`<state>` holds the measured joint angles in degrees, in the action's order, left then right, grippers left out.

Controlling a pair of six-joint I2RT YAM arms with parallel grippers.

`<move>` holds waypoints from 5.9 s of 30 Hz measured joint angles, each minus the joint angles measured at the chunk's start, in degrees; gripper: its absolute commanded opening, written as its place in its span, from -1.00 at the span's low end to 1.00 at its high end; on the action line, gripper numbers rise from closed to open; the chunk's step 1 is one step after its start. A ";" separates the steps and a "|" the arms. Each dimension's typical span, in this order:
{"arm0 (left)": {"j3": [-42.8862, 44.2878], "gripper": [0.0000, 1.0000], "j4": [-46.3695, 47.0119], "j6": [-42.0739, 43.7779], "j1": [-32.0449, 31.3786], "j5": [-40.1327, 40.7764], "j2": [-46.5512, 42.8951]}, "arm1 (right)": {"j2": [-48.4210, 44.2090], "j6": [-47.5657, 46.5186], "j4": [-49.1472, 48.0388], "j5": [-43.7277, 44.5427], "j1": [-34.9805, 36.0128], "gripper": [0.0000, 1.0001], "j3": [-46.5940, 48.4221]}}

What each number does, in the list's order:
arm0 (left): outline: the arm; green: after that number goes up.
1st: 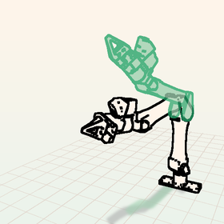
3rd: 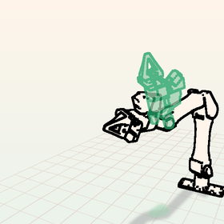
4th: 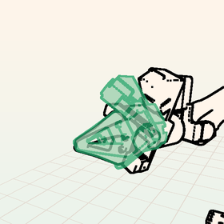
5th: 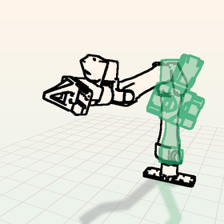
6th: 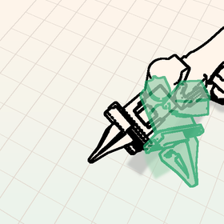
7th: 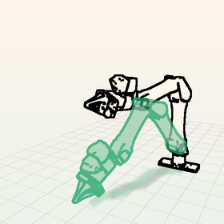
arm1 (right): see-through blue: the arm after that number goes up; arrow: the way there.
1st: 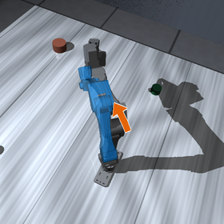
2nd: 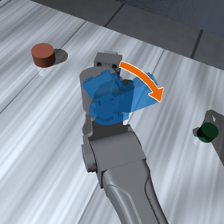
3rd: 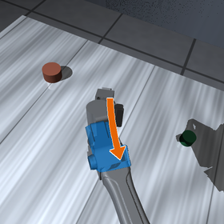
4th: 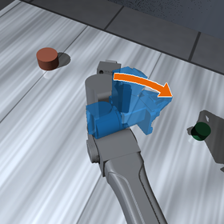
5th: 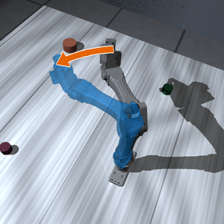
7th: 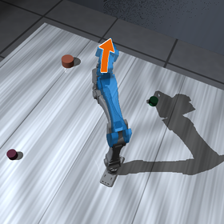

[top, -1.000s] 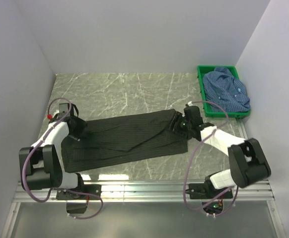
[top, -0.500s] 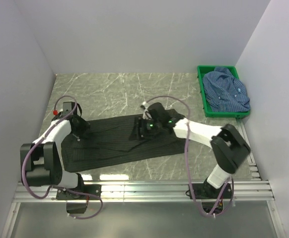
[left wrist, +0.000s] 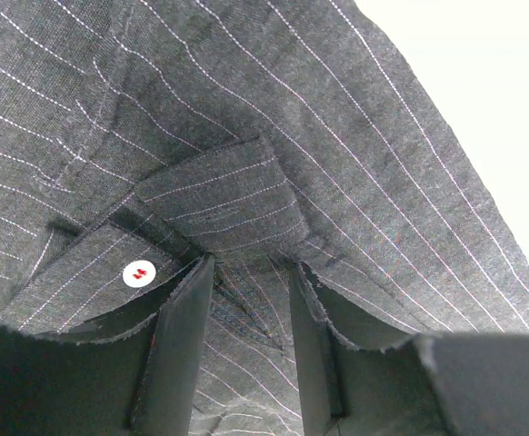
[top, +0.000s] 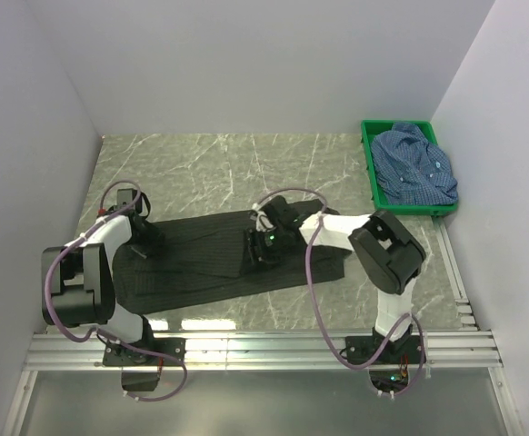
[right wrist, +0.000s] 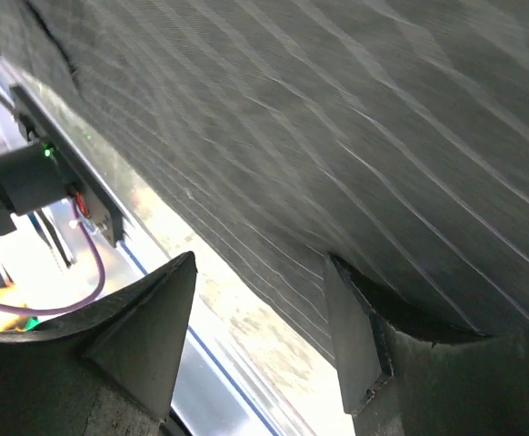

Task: Fold and stack the long sleeve shirts
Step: Fold the shirt

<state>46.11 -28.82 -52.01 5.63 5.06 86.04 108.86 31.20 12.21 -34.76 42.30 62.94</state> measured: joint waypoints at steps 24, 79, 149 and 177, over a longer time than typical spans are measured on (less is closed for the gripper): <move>13.62 0.19 -5.55 9.49 -5.22 -2.16 5.75 | -20.13 6.58 8.66 36.22 -9.29 0.17 -14.01; 21.51 -0.44 -5.68 6.36 -19.74 -11.26 19.63 | -6.97 4.55 3.52 28.02 -5.60 -0.15 -2.10; -9.55 -0.98 -4.55 -1.84 -42.82 -26.34 -3.23 | -36.09 1.81 12.92 14.12 -14.05 -0.66 -32.33; 18.69 -0.99 -15.28 2.91 -28.28 -20.13 2.97 | -25.77 -0.63 23.02 17.59 -15.19 -1.00 2.58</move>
<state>64.79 -44.10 -49.10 -22.65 -15.07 89.01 83.09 30.57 35.22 -17.17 27.11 65.52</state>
